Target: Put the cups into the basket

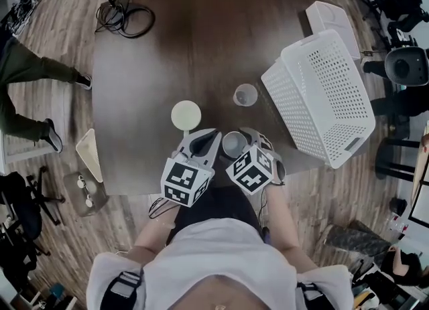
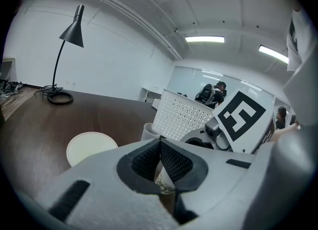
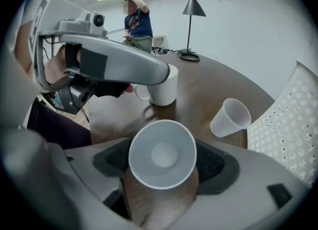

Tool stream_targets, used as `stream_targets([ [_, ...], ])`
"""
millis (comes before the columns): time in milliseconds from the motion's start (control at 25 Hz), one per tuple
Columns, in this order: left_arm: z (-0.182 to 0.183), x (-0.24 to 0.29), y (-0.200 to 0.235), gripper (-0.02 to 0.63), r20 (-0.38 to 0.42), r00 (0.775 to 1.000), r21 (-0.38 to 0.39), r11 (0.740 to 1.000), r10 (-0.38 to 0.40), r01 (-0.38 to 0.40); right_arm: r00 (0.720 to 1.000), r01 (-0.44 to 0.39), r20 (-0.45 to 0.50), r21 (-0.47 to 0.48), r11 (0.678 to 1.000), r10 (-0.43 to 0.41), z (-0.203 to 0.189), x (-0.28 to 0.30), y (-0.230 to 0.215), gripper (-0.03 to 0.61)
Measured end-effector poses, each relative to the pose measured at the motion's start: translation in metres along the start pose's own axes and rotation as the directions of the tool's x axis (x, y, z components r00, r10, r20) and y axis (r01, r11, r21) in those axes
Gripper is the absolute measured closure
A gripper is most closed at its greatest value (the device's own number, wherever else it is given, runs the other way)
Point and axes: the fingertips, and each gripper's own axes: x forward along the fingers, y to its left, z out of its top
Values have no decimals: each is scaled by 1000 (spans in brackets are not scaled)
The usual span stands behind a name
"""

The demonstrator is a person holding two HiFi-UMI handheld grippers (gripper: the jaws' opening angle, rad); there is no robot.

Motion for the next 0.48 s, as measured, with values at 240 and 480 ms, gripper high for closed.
stream_targets([
  [240,-1,6,2,603,-6,1000,-1,1000,-9,9,1000,3,4,12,1000,-3,-1,1,1,189],
  [480,7,6,-2,603,12,1000,-3,1000,-14,14,999,33,41,34,999,-34,4,-10,-4,189],
])
